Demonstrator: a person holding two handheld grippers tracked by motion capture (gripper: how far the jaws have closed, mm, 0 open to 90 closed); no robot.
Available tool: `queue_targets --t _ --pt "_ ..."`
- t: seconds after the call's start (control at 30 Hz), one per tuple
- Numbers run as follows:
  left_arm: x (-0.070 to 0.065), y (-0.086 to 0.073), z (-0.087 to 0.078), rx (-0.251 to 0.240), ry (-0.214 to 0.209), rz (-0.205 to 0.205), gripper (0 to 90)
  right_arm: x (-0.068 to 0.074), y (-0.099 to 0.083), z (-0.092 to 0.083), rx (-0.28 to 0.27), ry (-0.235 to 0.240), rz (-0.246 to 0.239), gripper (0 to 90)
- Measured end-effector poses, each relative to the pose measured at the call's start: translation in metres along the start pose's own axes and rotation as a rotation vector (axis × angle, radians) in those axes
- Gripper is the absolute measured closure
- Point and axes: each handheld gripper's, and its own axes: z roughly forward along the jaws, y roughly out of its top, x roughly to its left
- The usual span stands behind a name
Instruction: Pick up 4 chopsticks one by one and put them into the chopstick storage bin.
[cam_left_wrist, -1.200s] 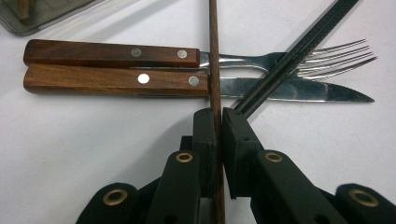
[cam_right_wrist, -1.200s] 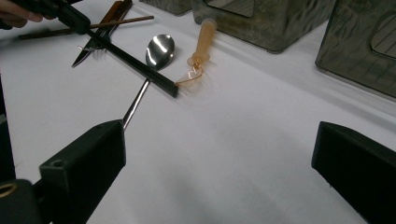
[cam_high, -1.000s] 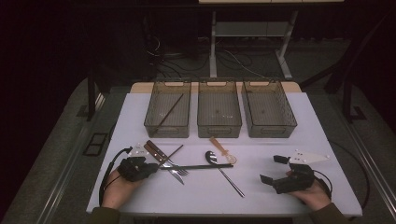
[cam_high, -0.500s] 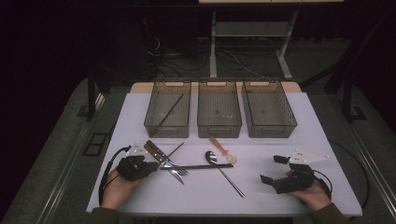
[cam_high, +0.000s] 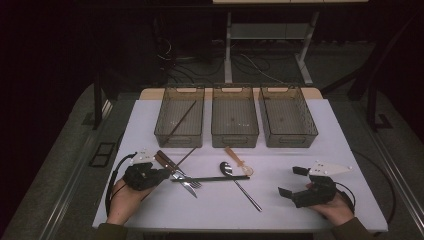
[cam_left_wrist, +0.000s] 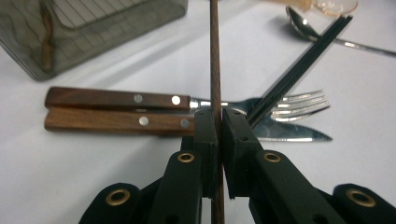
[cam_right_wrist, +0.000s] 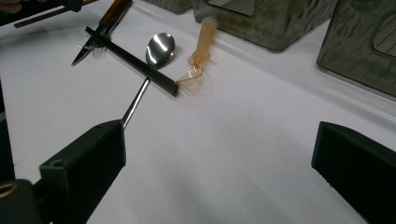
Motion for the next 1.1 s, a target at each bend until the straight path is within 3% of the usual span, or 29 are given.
queue_targets --t 0.47,1.1 --pt "0.000 0.018 -0.004 -0.079 -0.001 -0.004 85.2 0.000 0.000 0.001 0.002 0.000 0.001 2.3" --pt "0.012 0.049 0.005 -0.136 0.004 0.004 85.2 -0.001 0.000 0.001 0.002 -0.006 0.000 2.3"
